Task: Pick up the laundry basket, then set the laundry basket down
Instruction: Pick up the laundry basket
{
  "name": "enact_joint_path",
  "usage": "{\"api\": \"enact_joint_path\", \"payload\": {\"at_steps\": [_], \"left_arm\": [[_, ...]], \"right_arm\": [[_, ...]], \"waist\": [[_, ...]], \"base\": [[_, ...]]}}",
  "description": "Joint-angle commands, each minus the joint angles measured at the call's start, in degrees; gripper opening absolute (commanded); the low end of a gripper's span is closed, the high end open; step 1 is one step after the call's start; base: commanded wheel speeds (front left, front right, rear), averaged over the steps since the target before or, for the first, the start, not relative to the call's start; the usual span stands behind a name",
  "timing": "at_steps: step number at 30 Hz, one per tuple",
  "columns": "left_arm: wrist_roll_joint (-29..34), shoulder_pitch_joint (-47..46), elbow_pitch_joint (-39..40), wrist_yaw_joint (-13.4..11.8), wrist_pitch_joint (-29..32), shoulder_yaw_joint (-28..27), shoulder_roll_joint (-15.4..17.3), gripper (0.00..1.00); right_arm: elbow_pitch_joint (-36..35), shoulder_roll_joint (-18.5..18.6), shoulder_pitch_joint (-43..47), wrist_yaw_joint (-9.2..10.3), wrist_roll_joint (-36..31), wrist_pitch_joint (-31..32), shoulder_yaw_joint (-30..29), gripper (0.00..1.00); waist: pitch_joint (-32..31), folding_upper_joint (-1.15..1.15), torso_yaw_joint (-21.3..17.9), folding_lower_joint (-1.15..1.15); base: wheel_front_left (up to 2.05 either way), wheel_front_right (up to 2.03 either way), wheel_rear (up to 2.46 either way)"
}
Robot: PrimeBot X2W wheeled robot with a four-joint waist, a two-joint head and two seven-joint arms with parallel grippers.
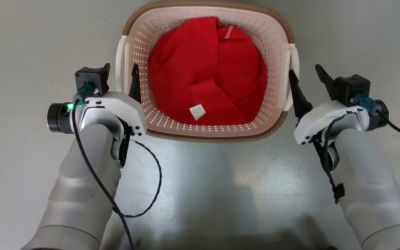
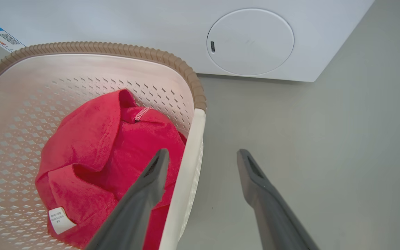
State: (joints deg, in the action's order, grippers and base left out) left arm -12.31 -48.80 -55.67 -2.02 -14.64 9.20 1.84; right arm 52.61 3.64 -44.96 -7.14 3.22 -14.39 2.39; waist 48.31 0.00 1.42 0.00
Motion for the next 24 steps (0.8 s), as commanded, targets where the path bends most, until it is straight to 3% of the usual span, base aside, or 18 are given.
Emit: {"api": "enact_joint_path", "payload": {"at_steps": [1, 24], "left_arm": [[1.08, 0.23, 0.41, -0.53, -0.36, -1.42, 1.67, 1.00], [2.30, -0.81, 1.10, -0.49, -0.36, -2.65, 1.38, 1.00]], "right_arm": [[-0.31, -0.76, 0.99, -0.35, 0.57, -0.61, 1.39, 1.00], [0.80, -0.76, -0.22, -0.35, 1.26, -0.61, 2.61, 1.00]], "waist": [[0.71, 0.00, 0.06, 0.00], [5.33, 0.00, 1.06, 0.00]], "base": [[0.00, 0.00, 0.00], [0.00, 0.00, 0.00]]}}
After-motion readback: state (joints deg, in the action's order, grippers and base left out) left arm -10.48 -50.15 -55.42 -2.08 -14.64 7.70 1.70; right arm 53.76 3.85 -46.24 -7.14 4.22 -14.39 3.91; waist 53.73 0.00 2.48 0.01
